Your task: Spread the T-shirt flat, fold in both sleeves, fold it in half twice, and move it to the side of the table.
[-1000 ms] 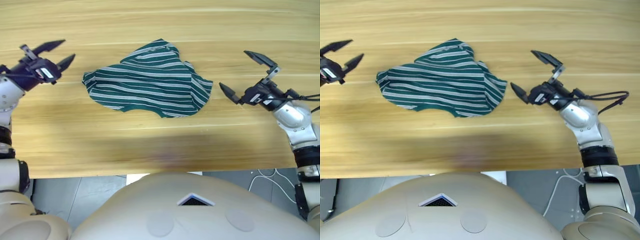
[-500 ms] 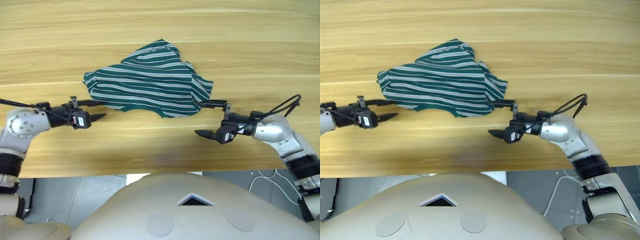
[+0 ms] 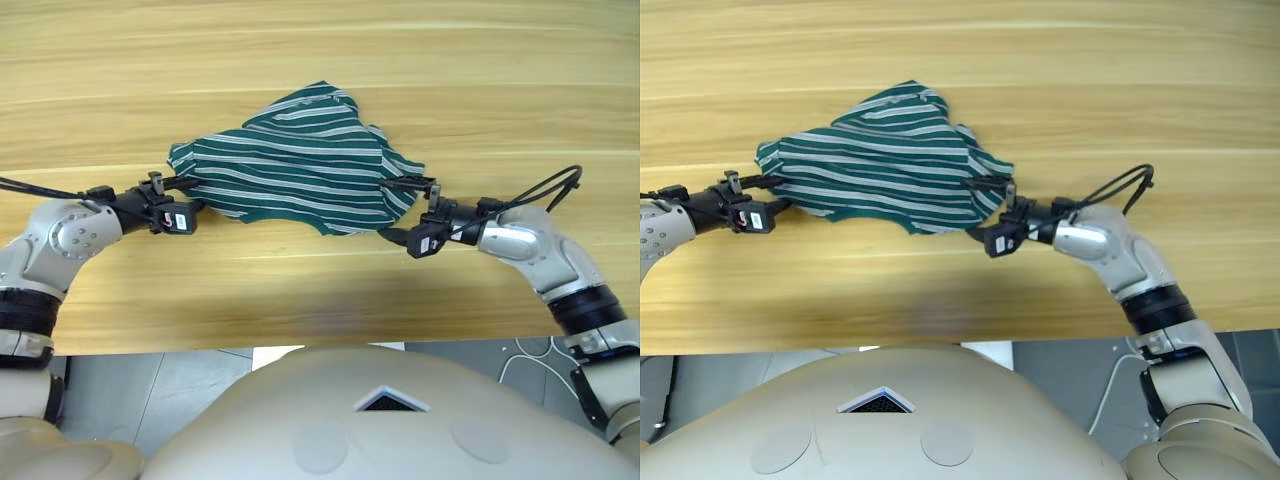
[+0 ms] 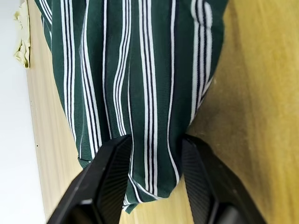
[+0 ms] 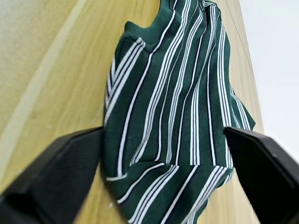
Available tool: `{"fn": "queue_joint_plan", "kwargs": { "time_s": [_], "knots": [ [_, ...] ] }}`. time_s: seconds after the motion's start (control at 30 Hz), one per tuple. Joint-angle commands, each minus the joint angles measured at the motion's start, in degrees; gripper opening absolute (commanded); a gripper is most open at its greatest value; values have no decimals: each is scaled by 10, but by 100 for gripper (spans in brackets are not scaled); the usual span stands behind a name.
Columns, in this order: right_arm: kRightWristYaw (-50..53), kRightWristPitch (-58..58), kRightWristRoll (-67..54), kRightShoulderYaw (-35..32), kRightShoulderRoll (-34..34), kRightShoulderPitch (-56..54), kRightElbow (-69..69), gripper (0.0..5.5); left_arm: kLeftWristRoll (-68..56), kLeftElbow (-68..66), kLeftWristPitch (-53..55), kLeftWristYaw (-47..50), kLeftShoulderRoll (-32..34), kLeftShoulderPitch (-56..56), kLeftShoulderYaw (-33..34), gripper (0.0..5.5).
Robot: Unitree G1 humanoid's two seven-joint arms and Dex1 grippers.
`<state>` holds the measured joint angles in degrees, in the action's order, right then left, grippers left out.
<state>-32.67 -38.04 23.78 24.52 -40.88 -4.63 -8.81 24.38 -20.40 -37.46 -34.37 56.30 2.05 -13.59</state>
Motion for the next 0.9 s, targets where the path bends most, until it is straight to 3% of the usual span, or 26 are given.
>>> {"fn": "queue_joint_plan", "kwargs": {
  "time_s": [0.03,0.37,0.7,0.9],
  "knots": [
    [-20,36,51,33,1,29,-34,378,14,-2,1,-22,3,-33,-25,145],
    [-8,42,46,35,1,29,-39,197,20,-21,0,-18,6,-21,-30,0],
    [-5,41,39,37,-3,34,-34,1,23,-48,-6,-14,-1,1,-43,0],
    [2,41,31,32,-3,31,-39,1,-60,-13,-56,-44,5,-18,-38,0]
  ]
}}
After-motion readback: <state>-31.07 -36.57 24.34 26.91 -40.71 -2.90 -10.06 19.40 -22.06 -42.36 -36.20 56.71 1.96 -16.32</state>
